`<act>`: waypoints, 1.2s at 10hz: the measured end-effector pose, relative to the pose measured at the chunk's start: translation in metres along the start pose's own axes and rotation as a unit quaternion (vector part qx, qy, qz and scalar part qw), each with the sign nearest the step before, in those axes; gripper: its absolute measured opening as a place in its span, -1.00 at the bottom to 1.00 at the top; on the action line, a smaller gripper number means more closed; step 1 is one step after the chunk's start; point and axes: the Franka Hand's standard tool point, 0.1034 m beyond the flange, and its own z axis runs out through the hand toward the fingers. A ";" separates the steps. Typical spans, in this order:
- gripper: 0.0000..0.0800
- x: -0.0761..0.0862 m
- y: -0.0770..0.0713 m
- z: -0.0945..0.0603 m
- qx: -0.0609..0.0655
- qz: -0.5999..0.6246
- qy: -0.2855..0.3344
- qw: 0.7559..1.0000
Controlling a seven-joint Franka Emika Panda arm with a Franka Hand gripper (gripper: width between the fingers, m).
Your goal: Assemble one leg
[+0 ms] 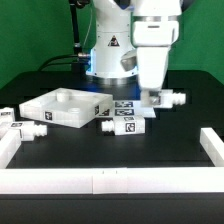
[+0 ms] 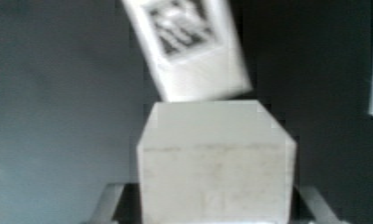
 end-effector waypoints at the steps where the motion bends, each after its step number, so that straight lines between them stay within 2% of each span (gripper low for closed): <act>1: -0.34 0.009 -0.024 0.004 -0.019 -0.013 0.021 1.000; 2: -0.34 0.011 -0.048 0.015 -0.017 -0.004 0.032 0.999; 3: -0.34 0.010 -0.058 0.021 -0.009 0.007 0.032 0.999; 4: -0.34 0.010 -0.053 0.019 -0.010 0.008 0.031 0.999; 7: -0.34 0.011 -0.054 0.021 -0.009 0.012 0.032 0.999; 8: -0.34 0.026 -0.063 0.023 -0.019 0.031 0.049 0.998; 9: -0.34 0.041 -0.073 0.029 -0.018 0.026 0.054 0.998; 10: -0.34 0.045 -0.077 0.033 -0.017 0.020 0.053 0.998; 12: -0.34 0.053 -0.091 0.041 -0.025 0.015 0.070 0.997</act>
Offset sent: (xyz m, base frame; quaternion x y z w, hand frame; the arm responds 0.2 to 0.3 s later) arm 0.0000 0.0000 0.0000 0.0000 0.0000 0.0000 1.0000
